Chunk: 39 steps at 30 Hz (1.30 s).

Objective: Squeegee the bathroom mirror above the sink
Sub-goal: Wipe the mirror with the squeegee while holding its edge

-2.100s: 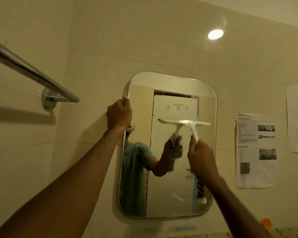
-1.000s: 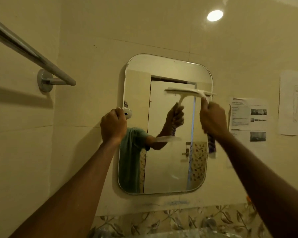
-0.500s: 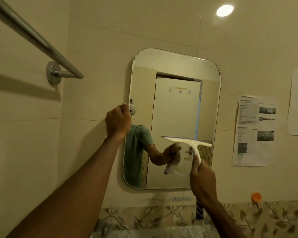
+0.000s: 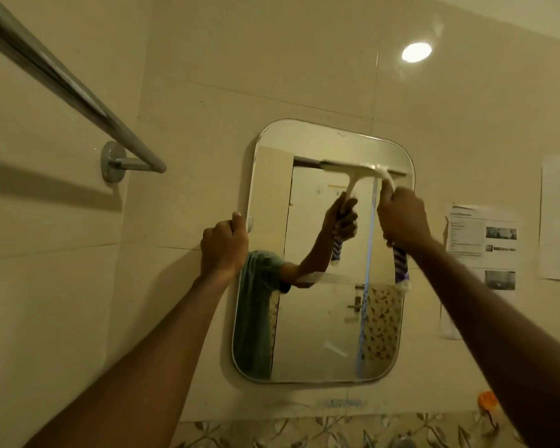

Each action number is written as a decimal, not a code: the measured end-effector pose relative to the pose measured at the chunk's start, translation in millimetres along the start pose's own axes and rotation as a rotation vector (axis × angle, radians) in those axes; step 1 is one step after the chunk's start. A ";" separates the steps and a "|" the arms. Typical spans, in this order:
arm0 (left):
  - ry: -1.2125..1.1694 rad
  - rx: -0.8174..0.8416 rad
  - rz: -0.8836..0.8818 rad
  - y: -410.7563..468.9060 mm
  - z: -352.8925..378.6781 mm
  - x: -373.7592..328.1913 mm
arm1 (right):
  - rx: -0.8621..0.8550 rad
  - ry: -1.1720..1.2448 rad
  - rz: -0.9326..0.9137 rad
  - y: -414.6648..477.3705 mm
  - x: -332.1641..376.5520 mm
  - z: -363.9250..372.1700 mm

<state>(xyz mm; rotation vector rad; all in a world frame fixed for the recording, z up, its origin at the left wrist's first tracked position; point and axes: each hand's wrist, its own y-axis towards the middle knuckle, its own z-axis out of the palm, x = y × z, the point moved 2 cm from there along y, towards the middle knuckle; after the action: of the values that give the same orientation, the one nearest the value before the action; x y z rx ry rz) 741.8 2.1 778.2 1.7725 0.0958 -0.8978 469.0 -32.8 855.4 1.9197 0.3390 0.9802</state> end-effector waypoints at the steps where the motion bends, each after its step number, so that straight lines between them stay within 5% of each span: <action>1: 0.001 0.003 0.000 -0.4 -0.7 -0.9 | 0.031 0.006 0.018 -15.7 -7.2 3.6; 5: -0.011 0.003 -0.010 -2.5 -2.9 -5.7 | 0.142 -0.038 0.102 -44.0 -9.6 -4.8; 12: -0.034 0.023 -0.047 0.9 2.4 2.9 | 0.025 0.010 0.074 32.2 33.0 -27.0; 20: 0.024 0.069 -0.025 -5.0 -4.9 -6.9 | 0.253 -0.103 0.152 -70.0 -12.4 -5.4; 27: 0.003 0.061 -0.038 -7.1 -6.2 -7.4 | 0.067 -0.003 0.086 0.2 16.6 -27.4; 36: 0.009 0.076 -0.030 -3.0 -3.9 -2.7 | 0.242 -0.047 0.193 -147.5 -57.4 19.5; 39: 0.026 0.081 -0.009 1.2 -1.1 -0.4 | 0.261 -0.021 0.216 -133.3 -46.6 7.2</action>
<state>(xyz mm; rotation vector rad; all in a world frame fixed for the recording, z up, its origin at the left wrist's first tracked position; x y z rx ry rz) 742.7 2.7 779.5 1.8609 0.0846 -0.8962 464.7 7.1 719.8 2.2378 0.2602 1.0983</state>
